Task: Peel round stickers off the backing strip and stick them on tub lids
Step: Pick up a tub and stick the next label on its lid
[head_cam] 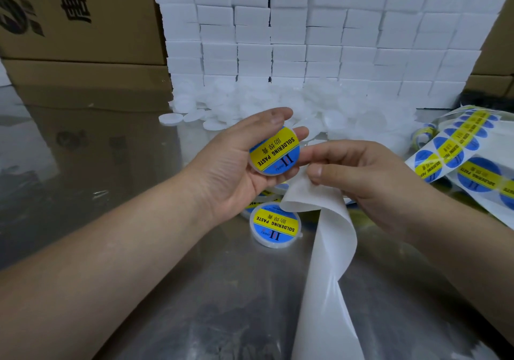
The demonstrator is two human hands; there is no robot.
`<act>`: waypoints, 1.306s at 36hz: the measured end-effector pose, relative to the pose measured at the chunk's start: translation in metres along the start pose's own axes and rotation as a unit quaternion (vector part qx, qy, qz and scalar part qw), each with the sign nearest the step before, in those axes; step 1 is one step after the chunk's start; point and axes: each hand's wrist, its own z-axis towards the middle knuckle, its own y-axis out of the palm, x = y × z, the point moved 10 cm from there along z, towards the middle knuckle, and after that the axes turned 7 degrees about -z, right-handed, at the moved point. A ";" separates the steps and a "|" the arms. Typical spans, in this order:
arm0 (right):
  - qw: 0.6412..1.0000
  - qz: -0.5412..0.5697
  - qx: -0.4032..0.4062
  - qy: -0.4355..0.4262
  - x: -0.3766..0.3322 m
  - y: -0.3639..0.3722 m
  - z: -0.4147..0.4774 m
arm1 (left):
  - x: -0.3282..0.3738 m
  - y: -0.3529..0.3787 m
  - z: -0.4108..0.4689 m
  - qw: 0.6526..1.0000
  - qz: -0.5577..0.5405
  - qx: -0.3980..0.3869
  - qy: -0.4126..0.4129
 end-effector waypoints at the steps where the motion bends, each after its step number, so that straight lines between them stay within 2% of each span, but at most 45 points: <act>1: 1.000 0.000 -0.002 0.000 0.000 0.001 0.000 | 0.000 0.000 0.000 1.000 0.003 -0.001 0.003; 21: 1.000 0.002 0.015 -0.003 -0.001 -0.003 0.001 | 0.000 0.004 0.000 1.000 0.016 -0.018 0.008; 30: 1.000 -0.019 0.021 -0.012 -0.004 -0.003 0.000 | 0.000 0.002 -0.001 1.000 0.028 0.000 0.007; 36: 0.994 -0.081 0.070 0.023 0.006 -0.014 0.002 | 0.005 0.005 -0.004 0.997 0.062 0.006 0.042; 40: 0.974 -0.160 0.150 0.052 0.013 -0.036 0.001 | 0.019 0.004 -0.006 0.994 0.061 0.024 0.083; 43: 0.967 -0.150 0.192 0.076 0.018 -0.049 -0.001 | 0.032 0.001 -0.008 0.991 0.068 0.042 0.111; 47: 0.967 -0.164 0.193 0.038 0.010 -0.045 -0.001 | 0.024 0.010 -0.014 0.980 0.168 0.046 0.100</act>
